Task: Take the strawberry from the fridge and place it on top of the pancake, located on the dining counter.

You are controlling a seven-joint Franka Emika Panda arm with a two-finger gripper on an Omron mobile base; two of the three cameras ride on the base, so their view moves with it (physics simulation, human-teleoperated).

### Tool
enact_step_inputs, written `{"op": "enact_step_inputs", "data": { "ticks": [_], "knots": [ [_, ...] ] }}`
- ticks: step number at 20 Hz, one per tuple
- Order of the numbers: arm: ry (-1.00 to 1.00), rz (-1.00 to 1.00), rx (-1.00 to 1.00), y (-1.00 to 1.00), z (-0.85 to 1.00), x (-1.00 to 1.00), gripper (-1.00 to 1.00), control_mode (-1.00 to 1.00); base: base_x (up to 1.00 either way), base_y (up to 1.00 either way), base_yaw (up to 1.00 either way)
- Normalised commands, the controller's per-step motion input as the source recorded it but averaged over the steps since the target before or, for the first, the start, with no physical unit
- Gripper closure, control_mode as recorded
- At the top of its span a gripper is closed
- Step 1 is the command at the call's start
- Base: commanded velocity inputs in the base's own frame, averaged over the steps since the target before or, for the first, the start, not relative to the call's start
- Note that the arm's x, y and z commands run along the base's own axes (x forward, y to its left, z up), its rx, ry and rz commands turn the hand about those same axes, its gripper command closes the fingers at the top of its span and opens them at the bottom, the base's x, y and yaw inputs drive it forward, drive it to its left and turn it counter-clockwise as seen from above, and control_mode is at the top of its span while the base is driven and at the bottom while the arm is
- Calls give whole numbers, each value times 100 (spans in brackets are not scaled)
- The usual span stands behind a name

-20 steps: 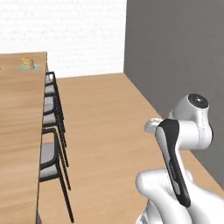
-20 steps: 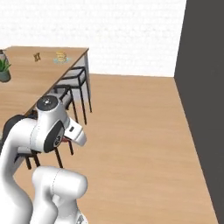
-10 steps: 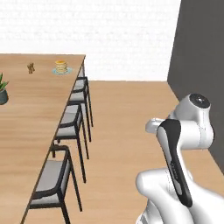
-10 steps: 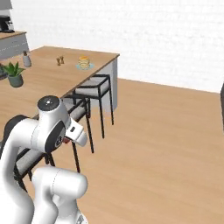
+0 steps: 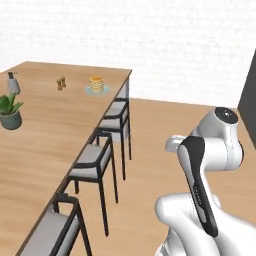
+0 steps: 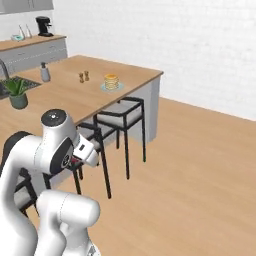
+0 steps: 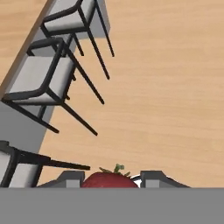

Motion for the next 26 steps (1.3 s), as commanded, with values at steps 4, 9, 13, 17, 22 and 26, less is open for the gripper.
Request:
{"op": "enact_step_inputs", "data": {
  "ticks": [4, 9, 13, 17, 22, 26],
  "knots": [
    [0, 0, 0, 0, 0, 0, 100, 100, 100, -79, 35],
    [0, 0, 0, 0, 0, 0, 100, 100, 100, -76, 37],
    [0, 0, 0, 0, 0, 0, 100, 100, 100, -78, 38],
    [0, 0, 0, 0, 0, 0, 100, 100, 100, -79, 39],
    [0, 0, 0, 0, 0, 0, 100, 100, 100, -75, 41],
    [0, 0, 0, 0, 0, 0, 100, 100, 100, -75, 44]
  ]
}}
